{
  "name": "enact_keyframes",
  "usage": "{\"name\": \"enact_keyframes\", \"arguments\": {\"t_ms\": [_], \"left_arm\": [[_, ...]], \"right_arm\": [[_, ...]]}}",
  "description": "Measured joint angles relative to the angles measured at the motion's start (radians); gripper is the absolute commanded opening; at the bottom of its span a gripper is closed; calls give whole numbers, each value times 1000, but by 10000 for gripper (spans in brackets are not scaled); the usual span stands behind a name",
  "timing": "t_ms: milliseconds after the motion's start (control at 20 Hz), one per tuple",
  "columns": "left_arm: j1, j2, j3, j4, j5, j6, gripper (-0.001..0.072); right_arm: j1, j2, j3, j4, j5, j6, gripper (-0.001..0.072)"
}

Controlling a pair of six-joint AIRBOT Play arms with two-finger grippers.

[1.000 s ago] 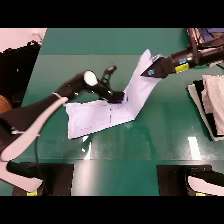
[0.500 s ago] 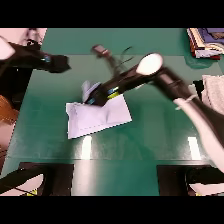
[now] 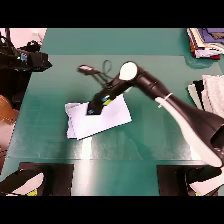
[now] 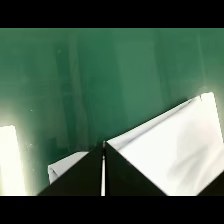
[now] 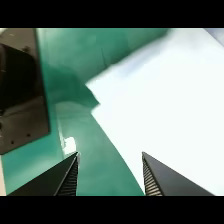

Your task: Fold the shirts.

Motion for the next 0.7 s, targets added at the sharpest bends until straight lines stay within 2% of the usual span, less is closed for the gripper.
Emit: {"name": "enact_keyframes", "arguments": {"t_ms": [150, 200, 250, 300, 500, 700], "left_arm": [[2, 2, 0, 1, -16, 0, 23], [2, 3, 0, 1, -17, 0, 23], [3, 3, 0, 1, -18, 0, 23], [3, 3, 0, 1, -19, 0, 23], [3, 3, -3, 0, -16, 0, 23], [3, 3, -3, -2, 7, 0, 23]], "right_arm": [[-168, 66, -165, -22, 6, 28, 439], [-227, 87, -221, -23, 0, 34, 477], [-289, 102, -278, -26, -3, 43, 546], [-344, 111, -328, -29, -5, 45, 575], [-507, 100, -466, -14, -19, 53, 574], [-522, 20, -489, 64, -24, 55, 573]]}}
